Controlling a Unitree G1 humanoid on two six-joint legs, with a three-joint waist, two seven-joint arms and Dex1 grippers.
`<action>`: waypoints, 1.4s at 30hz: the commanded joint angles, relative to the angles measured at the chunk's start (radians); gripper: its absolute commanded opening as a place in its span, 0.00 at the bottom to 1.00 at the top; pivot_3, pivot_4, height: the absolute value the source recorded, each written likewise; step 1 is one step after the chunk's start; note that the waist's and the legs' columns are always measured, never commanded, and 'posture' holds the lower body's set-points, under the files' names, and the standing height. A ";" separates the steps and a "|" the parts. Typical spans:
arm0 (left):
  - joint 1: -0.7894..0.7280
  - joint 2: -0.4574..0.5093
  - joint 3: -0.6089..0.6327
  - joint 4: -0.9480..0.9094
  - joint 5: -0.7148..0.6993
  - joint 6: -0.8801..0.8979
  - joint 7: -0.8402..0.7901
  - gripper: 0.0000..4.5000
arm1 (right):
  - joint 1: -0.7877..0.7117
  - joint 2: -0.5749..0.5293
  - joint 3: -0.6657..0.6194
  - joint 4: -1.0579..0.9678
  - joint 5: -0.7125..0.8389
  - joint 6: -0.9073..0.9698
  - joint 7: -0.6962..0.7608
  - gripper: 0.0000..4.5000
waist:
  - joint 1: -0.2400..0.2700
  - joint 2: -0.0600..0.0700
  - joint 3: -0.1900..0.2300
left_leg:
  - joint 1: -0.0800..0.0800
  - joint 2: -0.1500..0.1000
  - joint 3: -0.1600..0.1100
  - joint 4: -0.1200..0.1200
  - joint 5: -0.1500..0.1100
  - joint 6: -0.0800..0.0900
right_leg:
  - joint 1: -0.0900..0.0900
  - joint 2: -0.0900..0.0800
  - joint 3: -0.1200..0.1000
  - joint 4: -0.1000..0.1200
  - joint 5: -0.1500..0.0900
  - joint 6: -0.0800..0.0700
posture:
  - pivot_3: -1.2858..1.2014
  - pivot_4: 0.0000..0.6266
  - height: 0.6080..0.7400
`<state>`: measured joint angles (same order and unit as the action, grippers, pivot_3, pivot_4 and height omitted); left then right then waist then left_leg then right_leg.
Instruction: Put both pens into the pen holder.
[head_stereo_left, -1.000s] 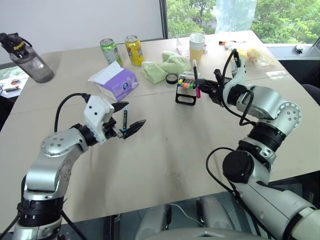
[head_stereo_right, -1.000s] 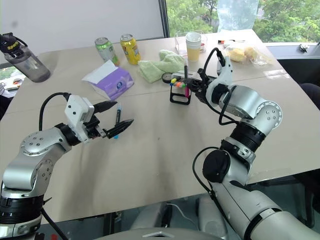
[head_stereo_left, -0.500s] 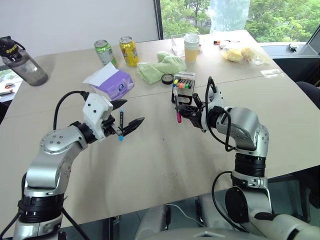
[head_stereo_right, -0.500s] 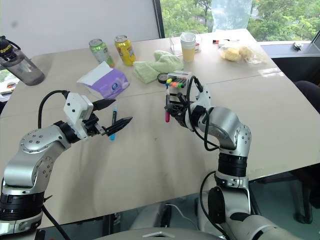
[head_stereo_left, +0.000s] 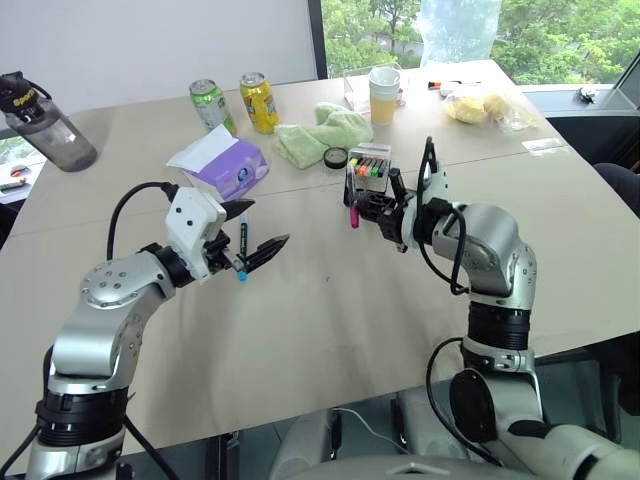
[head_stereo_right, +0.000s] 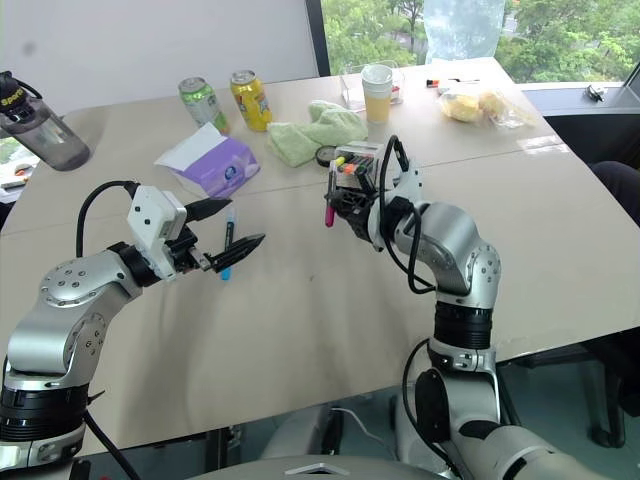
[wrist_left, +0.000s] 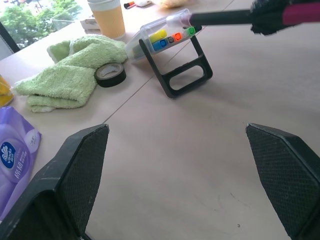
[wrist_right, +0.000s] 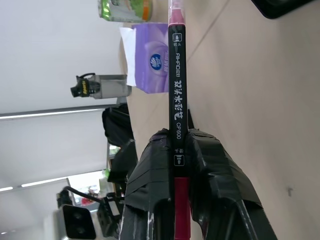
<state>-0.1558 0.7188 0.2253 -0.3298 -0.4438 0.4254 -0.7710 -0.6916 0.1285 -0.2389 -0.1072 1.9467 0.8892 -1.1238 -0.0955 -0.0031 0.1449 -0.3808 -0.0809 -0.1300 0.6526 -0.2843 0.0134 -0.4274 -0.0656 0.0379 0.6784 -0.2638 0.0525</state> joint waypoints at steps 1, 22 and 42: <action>-0.004 0.008 0.019 -0.024 -0.009 -0.018 -0.006 1.00 | -0.038 0.002 -0.019 -0.002 0.026 -0.017 0.003 0.00 | 0.000 0.000 0.000 | 0.000 0.000 0.000 0.000 0.000 0.000 | 0.000 0.000 0.000 0.000 0.000 0.000 | 0.52 0.24 1.00; 0.017 0.036 0.098 -0.116 -0.326 0.236 -0.038 1.00 | -0.085 0.051 -0.071 0.044 0.026 -0.092 -0.061 0.00 | -0.001 0.000 0.000 | 0.000 0.000 0.001 0.000 0.000 0.000 | 0.000 0.000 0.001 0.000 0.000 0.000 | 0.52 0.24 1.00; 0.041 0.038 0.096 -0.126 -0.287 0.217 -0.027 1.00 | -0.207 -0.055 -0.103 0.304 0.026 -0.134 0.045 0.00 | -0.002 0.000 0.000 | 0.000 0.000 0.002 0.000 0.000 0.000 | 0.000 0.001 0.002 0.000 0.000 0.000 | 0.52 0.24 1.00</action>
<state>-0.1143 0.7428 0.3038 -0.4266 -0.7320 0.6647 -0.7990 -0.8680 0.0725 -0.3364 0.2087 1.9509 0.7598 -1.0981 -0.0976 -0.0030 0.1450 -0.3809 -0.0805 -0.1276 0.6523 -0.2844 0.0135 -0.4281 -0.0650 0.0398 0.6784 -0.2638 0.0525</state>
